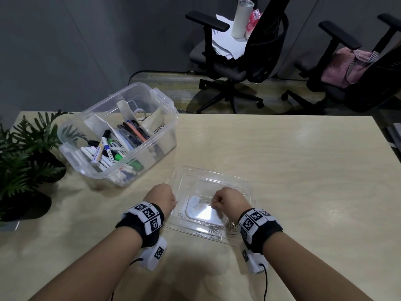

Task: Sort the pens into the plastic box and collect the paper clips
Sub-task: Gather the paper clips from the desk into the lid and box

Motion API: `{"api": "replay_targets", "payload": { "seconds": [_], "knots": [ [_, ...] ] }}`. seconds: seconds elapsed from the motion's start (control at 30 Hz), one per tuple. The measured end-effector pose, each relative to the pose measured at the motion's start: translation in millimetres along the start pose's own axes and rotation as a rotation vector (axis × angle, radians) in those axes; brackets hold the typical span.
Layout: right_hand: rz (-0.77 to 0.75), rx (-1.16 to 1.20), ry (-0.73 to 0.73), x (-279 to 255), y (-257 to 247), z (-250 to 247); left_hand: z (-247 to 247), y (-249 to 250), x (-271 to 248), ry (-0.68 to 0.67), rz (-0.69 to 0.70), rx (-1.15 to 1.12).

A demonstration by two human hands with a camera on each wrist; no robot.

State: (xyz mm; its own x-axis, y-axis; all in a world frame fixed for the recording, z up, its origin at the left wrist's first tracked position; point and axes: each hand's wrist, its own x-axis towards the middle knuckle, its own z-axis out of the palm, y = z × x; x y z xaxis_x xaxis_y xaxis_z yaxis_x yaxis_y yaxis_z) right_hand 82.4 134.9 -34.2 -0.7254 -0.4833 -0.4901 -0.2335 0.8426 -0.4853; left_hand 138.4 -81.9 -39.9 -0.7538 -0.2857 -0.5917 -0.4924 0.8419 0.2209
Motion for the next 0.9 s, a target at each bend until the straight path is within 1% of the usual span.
{"api": "replay_targets", "payload": {
  "seconds": [0.13,0.27,0.37,0.47,0.53,0.67,0.73,0.83,0.9],
  "knots": [
    [-0.014,0.085,0.046,0.3,-9.0,0.9,0.4,-3.2,-1.3,-0.034,0.050,0.023],
    [0.035,0.067,0.014,5.0,-15.5,3.6,1.6,-2.4,-5.0,-0.063,0.194,0.072],
    [0.068,0.060,-0.018,7.7,-18.7,3.6,-0.5,-10.6,-2.6,-0.133,0.316,0.003],
    [0.083,0.048,-0.027,9.5,-22.3,3.2,-0.6,-19.8,-5.5,-0.126,0.429,-0.054],
    [0.092,0.044,-0.027,10.0,-24.0,3.3,3.2,-21.1,-10.2,-0.121,0.472,-0.078],
    [0.122,0.032,-0.033,11.5,-25.8,4.4,9.5,-15.5,-15.0,-0.136,0.506,-0.041],
    [0.130,0.030,-0.036,11.7,-26.2,5.0,10.8,-12.8,-16.3,-0.131,0.477,-0.048],
    [0.126,0.037,-0.031,11.0,-26.0,4.7,13.9,-11.7,-15.8,-0.120,0.412,-0.117],
    [0.123,0.040,-0.032,10.9,-26.1,3.9,14.2,-10.5,-14.7,-0.105,0.423,-0.079]
  ]
}}
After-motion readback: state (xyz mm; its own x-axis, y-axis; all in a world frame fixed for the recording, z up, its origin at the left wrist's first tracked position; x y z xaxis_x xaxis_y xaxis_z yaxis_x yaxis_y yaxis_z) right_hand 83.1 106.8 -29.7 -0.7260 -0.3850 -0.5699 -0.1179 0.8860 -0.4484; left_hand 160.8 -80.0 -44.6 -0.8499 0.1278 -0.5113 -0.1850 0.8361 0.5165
